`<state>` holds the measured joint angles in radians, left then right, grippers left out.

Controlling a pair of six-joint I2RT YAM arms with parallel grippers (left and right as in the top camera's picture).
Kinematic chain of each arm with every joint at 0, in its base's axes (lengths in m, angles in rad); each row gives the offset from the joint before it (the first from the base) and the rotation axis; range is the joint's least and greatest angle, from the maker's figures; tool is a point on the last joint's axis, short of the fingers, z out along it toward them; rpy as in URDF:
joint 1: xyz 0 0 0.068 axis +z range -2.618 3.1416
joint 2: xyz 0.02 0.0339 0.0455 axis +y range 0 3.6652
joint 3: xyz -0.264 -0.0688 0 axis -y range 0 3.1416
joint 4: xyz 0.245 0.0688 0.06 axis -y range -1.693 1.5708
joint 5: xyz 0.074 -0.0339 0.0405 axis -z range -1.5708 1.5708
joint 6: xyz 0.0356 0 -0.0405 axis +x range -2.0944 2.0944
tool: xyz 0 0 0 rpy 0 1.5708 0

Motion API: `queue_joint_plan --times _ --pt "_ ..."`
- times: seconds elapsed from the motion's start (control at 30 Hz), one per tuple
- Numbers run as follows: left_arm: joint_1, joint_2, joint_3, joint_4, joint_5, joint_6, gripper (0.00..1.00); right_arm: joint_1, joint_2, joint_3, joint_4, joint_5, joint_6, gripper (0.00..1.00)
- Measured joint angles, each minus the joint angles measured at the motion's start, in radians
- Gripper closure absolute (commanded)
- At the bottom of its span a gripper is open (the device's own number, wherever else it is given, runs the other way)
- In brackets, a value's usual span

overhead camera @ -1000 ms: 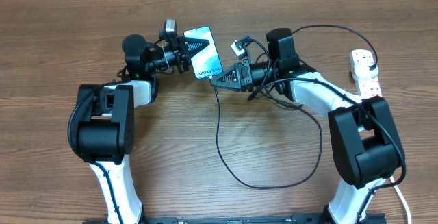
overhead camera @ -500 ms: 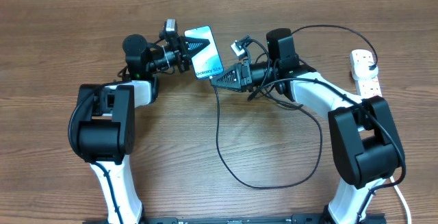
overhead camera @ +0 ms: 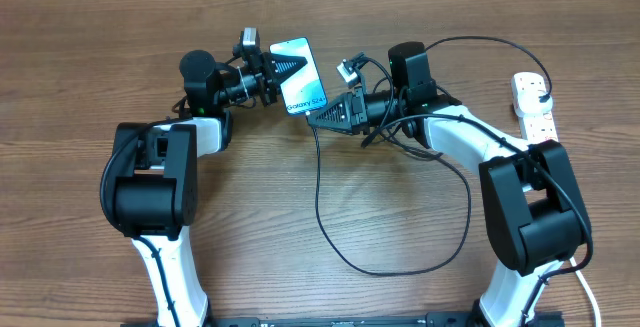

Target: Plug charger to phone and switch on socket

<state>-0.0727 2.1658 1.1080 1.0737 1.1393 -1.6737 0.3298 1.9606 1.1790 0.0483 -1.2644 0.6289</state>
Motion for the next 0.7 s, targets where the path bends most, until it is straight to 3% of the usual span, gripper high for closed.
queue_joint_plan --times 0.7 --pt "0.000 0.000 0.000 0.003 -0.003 0.001 0.96 0.000 0.000 0.000 -0.001 0.007 0.000 0.96"
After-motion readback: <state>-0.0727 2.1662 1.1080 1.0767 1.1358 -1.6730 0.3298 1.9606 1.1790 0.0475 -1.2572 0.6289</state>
